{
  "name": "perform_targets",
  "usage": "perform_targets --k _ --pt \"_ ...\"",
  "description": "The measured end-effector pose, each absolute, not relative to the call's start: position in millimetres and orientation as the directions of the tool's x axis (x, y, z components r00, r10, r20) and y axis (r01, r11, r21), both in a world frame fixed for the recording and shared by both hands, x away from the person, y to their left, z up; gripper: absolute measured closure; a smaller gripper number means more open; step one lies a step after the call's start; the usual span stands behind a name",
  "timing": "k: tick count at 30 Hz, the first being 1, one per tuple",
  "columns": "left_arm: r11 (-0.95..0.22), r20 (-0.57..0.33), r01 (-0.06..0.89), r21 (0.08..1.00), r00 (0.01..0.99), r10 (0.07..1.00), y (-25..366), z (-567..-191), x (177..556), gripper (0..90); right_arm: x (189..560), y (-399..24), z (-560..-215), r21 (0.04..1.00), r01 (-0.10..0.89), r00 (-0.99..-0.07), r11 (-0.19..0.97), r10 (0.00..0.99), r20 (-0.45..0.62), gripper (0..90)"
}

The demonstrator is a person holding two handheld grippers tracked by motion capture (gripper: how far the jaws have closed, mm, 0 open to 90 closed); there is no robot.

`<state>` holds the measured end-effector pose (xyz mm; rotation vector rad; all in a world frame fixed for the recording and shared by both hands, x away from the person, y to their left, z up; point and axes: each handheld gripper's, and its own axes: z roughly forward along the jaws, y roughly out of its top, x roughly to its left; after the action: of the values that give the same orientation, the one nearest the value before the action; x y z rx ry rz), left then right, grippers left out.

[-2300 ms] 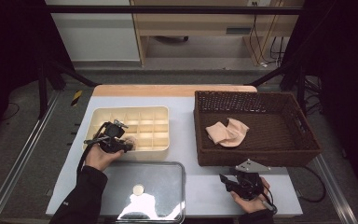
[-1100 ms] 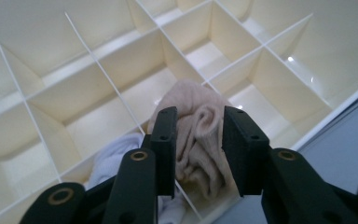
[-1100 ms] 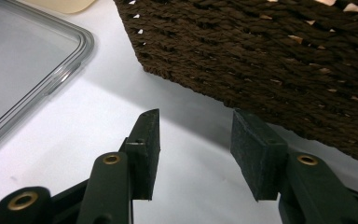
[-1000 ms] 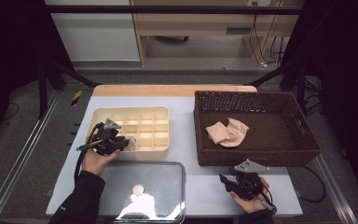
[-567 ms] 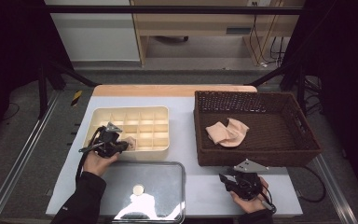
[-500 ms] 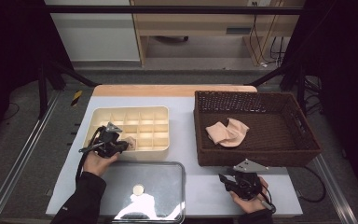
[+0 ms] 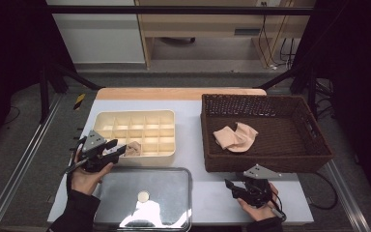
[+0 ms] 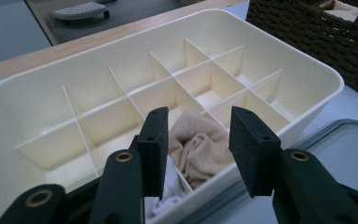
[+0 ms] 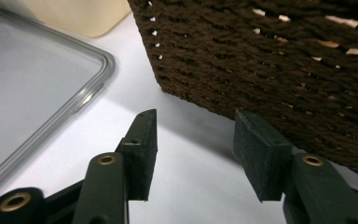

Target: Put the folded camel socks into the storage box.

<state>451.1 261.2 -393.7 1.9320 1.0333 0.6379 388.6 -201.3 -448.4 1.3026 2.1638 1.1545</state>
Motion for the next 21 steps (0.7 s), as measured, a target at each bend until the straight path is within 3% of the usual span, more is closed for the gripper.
perform_targets --k 9,21 --pt "-0.249 -0.007 0.421 0.872 0.521 0.854 266.2 -418.0 410.5 45.2 385.7 -201.0 -438.5 0.825 0.527 -0.502 0.202 0.858 0.111 40.7" --pt "-0.19 -0.046 0.425 0.885 0.487 0.872 271.6 -449.0 378.5 35.2 381.3 -197.0 -423.4 0.849 0.491 -0.514 0.194 0.852 0.102 39.5"
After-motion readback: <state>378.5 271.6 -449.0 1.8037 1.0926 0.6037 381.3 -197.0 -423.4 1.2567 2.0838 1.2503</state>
